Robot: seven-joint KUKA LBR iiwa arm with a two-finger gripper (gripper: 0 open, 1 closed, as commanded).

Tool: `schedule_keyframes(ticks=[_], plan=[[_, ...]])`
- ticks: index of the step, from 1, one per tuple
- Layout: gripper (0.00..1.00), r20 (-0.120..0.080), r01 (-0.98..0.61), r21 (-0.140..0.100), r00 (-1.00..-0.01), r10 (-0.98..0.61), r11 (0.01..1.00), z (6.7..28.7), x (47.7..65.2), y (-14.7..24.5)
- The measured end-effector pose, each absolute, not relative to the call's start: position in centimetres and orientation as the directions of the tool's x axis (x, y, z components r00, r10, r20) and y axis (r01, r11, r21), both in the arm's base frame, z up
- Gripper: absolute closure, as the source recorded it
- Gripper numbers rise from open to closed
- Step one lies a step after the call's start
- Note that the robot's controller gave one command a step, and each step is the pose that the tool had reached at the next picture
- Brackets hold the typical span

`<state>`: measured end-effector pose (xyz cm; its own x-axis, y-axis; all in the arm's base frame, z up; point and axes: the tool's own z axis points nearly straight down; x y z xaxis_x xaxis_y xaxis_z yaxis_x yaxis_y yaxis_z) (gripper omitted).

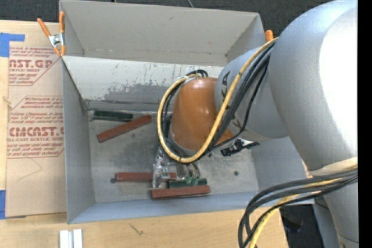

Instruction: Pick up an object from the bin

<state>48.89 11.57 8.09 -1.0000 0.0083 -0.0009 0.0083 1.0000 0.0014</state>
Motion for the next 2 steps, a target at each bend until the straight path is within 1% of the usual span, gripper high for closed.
schedule_keyframes(ticks=[1,2], plan=[[1.00,0.003,0.004,0.000,-1.000,0.004,1.000,11.6,49.5,11.5],[1.00,-0.001,-0.011,0.001,-1.000,-0.011,1.000,21.8,49.6,11.7]])
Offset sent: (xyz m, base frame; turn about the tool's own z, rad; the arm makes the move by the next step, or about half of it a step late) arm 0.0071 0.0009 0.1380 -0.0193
